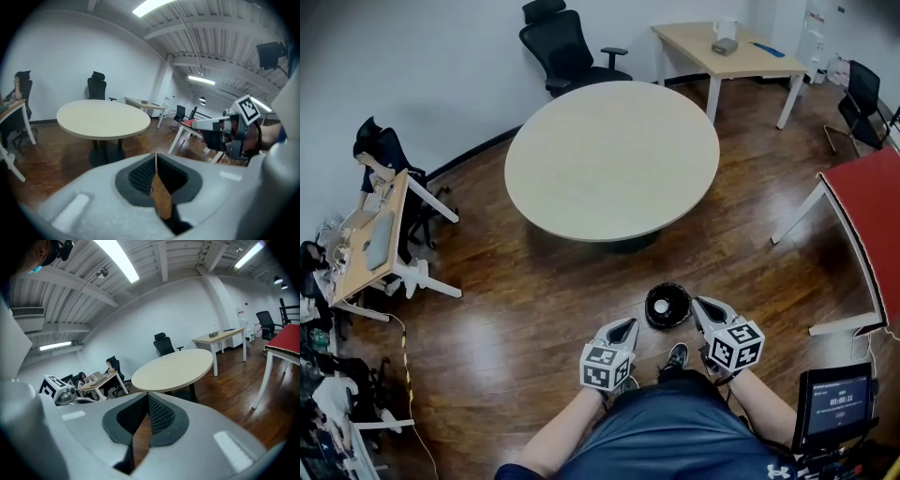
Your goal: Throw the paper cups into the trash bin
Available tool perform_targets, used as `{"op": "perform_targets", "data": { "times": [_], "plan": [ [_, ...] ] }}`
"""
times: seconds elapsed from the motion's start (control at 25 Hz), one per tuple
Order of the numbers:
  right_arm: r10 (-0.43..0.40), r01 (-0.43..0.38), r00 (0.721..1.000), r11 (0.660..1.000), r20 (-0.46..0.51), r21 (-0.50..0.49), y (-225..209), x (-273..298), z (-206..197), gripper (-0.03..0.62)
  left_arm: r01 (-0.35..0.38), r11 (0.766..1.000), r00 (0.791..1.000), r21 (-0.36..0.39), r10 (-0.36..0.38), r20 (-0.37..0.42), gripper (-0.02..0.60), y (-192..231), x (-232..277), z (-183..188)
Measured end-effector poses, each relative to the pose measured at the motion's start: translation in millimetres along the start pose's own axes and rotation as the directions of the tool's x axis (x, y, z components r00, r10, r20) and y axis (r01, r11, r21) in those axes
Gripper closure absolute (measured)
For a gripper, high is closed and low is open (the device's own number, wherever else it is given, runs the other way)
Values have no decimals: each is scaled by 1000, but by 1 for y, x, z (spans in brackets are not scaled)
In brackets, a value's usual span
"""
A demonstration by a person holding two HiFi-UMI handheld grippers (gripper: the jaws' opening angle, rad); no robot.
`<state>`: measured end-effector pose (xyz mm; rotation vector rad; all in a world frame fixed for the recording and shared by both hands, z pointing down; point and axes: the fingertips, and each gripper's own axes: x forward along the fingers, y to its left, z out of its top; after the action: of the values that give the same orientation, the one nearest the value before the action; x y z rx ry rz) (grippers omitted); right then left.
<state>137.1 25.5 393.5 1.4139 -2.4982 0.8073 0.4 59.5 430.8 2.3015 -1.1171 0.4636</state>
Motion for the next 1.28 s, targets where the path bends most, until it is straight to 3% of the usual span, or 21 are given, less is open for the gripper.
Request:
{"op": "perform_targets", "data": {
  "times": [0.24, 0.44, 0.68, 0.96, 1.28],
  "plan": [
    [-111, 112, 993, 994, 27, -17, 31, -37, -17, 585, 49, 997, 998, 67, -51, 26, 568, -8, -37, -20],
    [-153, 153, 988, 988, 26, -5, 37, -54, -30, 585, 89, 992, 996, 91, -90, 5, 568, -23, -48, -31],
    [-106, 108, 994, 993, 40, -56, 51, -67, -39, 585, 75, 987, 996, 141, -80, 29, 569, -46, -64, -27],
    [-51, 53, 998, 995, 27, -88, 41, -74, -36, 585, 54, 989, 998, 134, -59, 30, 568, -77, -58, -26],
    [-25, 27, 999, 996, 27, -81, 38, -72, -35, 585, 27, 991, 999, 133, -31, 28, 568, -79, -60, -26]
  ]
}}
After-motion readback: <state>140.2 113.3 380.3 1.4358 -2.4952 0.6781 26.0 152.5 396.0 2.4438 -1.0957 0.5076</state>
